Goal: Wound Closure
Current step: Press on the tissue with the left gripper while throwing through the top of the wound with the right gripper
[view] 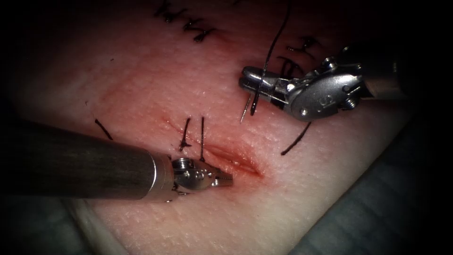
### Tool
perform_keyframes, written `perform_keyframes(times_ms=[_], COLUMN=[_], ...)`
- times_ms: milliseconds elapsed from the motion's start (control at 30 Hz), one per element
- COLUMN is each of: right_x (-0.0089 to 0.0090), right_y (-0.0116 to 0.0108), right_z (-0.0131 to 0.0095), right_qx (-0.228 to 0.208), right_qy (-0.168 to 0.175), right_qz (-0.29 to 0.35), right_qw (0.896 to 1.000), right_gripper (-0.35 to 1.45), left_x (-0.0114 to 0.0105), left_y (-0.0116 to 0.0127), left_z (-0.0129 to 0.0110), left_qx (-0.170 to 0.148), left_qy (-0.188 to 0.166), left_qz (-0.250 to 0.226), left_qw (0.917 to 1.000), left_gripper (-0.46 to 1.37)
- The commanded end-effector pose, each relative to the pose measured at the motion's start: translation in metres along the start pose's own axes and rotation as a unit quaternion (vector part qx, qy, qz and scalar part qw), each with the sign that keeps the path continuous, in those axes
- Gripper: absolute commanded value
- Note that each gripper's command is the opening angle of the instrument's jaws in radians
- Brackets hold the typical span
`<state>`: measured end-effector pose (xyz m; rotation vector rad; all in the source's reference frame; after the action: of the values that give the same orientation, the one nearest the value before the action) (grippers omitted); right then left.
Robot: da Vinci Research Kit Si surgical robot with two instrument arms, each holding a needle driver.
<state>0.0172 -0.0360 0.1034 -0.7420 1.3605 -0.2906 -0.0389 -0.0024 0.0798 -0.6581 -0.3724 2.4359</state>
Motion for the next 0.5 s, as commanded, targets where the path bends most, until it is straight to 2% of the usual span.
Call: perform_keyframes(times_ms=[33,500], right_x=[0.0001,0.0007], right_y=[0.0,-0.0001], right_z=[0.0,0.0002], right_qx=[-0.004,-0.01], right_qy=[0.001,0.013], right_qz=[-0.003,-0.012], right_qw=[1.0,1.0], right_gripper=[-0.35,-0.35], left_x=[0.0,0.0001], left_y=[0.0,-0.0003], left_z=[0.0,0.0], left_qx=[-0.006,-0.006], left_qy=[0.0,0.0], left_qz=[0.0,0.001], left_qw=[1.0,1.0], left_gripper=[-0.35,-0.35])
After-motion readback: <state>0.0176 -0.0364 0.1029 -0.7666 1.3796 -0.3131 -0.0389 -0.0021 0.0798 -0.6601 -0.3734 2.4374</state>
